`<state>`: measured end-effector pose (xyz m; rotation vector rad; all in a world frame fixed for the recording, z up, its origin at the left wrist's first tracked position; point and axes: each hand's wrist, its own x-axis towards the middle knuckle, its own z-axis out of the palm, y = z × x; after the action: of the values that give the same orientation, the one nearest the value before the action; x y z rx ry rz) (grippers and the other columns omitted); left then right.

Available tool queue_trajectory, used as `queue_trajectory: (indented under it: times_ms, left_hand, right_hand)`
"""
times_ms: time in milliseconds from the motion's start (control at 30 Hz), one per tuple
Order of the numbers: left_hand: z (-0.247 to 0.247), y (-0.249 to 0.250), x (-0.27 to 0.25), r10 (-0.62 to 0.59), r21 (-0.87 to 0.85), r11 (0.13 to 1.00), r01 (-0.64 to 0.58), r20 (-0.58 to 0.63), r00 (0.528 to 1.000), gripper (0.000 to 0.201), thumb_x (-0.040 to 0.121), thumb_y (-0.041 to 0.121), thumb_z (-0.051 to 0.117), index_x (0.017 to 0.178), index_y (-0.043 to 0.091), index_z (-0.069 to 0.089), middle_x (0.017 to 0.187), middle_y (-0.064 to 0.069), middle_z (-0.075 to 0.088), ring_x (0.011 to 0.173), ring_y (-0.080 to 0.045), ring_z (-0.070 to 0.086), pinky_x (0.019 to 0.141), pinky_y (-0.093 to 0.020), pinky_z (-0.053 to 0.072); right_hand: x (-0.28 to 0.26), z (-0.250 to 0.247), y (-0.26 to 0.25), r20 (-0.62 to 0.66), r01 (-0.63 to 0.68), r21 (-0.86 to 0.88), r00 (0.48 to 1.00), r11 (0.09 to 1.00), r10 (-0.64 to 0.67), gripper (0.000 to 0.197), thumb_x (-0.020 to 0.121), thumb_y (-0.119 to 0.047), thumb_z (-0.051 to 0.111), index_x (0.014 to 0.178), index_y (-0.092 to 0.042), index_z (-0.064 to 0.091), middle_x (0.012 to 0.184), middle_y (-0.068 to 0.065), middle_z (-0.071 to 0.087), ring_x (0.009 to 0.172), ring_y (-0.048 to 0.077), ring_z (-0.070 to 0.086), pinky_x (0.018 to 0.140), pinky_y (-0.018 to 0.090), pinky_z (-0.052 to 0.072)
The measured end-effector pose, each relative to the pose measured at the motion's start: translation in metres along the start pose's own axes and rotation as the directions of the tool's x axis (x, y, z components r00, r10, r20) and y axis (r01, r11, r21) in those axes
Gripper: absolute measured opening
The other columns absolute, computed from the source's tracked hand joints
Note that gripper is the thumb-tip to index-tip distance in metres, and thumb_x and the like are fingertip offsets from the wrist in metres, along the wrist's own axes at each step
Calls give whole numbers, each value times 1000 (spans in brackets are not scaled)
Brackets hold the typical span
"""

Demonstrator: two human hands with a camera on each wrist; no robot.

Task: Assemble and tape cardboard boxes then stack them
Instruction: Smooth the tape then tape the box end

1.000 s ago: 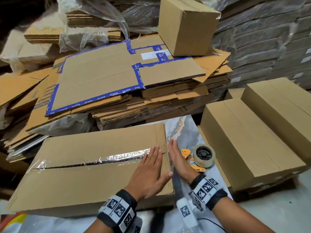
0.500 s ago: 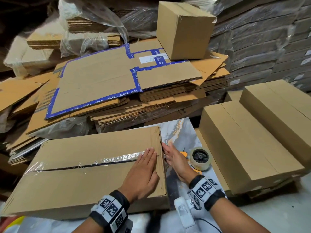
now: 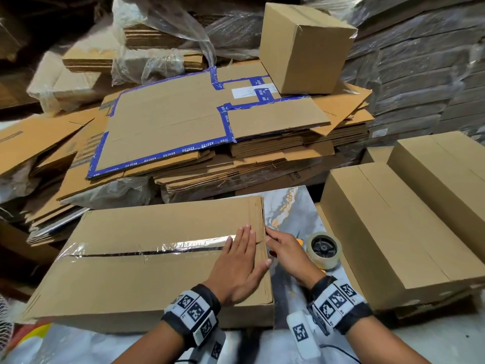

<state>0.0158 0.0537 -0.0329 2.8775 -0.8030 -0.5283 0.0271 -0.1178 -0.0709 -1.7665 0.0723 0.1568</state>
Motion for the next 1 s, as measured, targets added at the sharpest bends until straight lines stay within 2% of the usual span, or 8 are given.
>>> queue_trajectory:
  times_ms: [100,267,400,533,700,767,867,1000]
  left_hand:
    - [-1,-5,2,17,6,1000,-17,28,999,82,99,67,5,158,14,-17,163,-2,-30,149,-12,-31,126,-38,-10]
    - [-3,-4,2,19,47,999,-19,14,1000,103,79,78,-14,159,12,-13,165,-4,-23,151,-15,-26,126,-41,-8]
    - [0,-6,-2,106,-25,994,-107,-31,994,91,92,73,-1,158,12,-16,164,-4,-26,150,-14,-30,126,-38,-10]
    - [0,-9,0,225,-37,973,-226,-23,974,87,97,71,5,159,13,-16,164,-3,-26,150,-11,-28,126,-39,-5]
    - [3,0,-3,-32,-7,999,32,-18,999,95,90,76,-4,160,12,-12,166,-5,-22,153,-18,-23,126,-42,-7]
    - [5,2,-1,-87,2,996,87,-16,996,102,84,78,-9,160,10,-10,166,-7,-21,153,-22,-21,126,-44,-7]
    - [1,-9,-2,47,-26,999,-47,-4,999,96,92,76,2,159,9,-12,165,-9,-23,152,-19,-24,126,-42,-7]
    - [-6,-45,-17,152,-30,988,-152,-4,988,87,99,71,12,160,12,-12,165,-4,-23,152,-14,-23,126,-36,-8]
  right_hand:
    - [-4,7,-6,-17,41,-45,999,998,-42,39,97,-29,51,134,-27,64,124,-7,69,118,10,62,106,36,48]
    - [-15,4,-16,-32,65,-124,997,990,-69,36,102,-16,54,134,-27,64,122,-7,71,113,10,64,97,21,48]
    - [-19,7,-20,-109,13,-124,994,992,-27,31,106,-28,46,124,-20,70,118,-4,72,114,12,64,104,36,48]
    - [-20,14,-18,-105,-149,156,981,976,166,78,88,-80,41,140,-24,59,142,-11,58,131,4,51,116,41,39]
    - [-27,16,-25,-75,-179,218,977,959,200,104,77,-94,38,149,-20,50,149,-12,52,138,4,46,120,40,32]
    - [-28,17,-17,-86,-166,178,979,970,183,95,81,-92,37,147,-26,52,145,-14,57,137,4,48,120,43,34]
    - [-35,21,-21,-138,-165,131,973,978,183,85,84,-90,35,144,-34,54,144,-16,57,138,5,47,121,46,32]
    - [-53,32,-53,-207,-55,-3,977,999,53,72,96,-74,31,147,-29,52,151,-13,49,140,-1,40,120,29,28]
